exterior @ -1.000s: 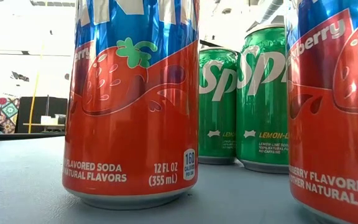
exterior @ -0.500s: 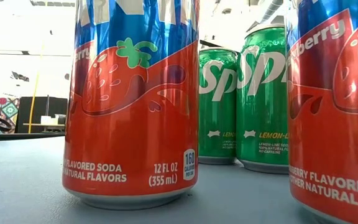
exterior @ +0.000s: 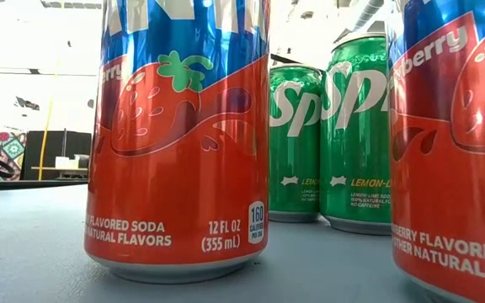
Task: Place canned beverage on shelf
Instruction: Put the bottom green soda can on the shelf
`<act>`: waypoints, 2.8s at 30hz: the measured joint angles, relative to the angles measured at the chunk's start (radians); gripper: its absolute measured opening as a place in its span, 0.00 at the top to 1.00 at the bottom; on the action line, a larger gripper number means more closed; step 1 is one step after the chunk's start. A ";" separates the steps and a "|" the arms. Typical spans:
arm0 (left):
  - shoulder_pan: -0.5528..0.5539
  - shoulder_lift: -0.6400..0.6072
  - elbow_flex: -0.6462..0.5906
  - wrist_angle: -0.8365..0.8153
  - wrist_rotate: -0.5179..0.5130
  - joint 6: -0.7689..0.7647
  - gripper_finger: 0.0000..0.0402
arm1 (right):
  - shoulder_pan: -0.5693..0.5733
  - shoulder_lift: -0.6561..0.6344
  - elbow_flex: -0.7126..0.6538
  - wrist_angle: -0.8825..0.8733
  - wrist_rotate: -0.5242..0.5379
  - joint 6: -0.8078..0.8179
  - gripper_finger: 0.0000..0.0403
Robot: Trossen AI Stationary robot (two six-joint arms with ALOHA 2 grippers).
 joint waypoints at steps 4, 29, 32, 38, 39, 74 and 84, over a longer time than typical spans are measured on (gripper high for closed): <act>-0.010 0.006 0.000 0.049 0.005 0.021 0.12 | 0.003 0.049 0.000 0.019 -0.022 0.031 1.00; -0.042 -0.307 0.000 0.413 -0.426 0.063 0.12 | 0.038 -0.256 0.000 0.201 -0.096 -0.295 1.00; -0.043 -0.308 0.000 0.444 -0.446 0.064 0.12 | 0.022 -0.292 0.000 0.199 -0.097 -0.319 1.00; -0.044 -0.307 0.000 0.477 -0.448 0.063 0.12 | 0.019 -0.354 -0.057 0.191 -0.100 -0.359 1.00; -0.044 -0.307 0.000 0.483 -0.448 0.063 0.12 | 0.019 -0.374 -0.091 0.199 -0.101 -0.359 1.00; -0.073 -0.251 0.001 0.526 -0.557 -0.042 0.12 | -0.035 -0.845 -1.123 1.010 -0.079 -0.174 0.85; -0.145 -0.150 0.001 0.600 -0.580 -0.042 0.12 | -0.050 -0.772 -1.123 1.000 -0.076 -0.248 0.81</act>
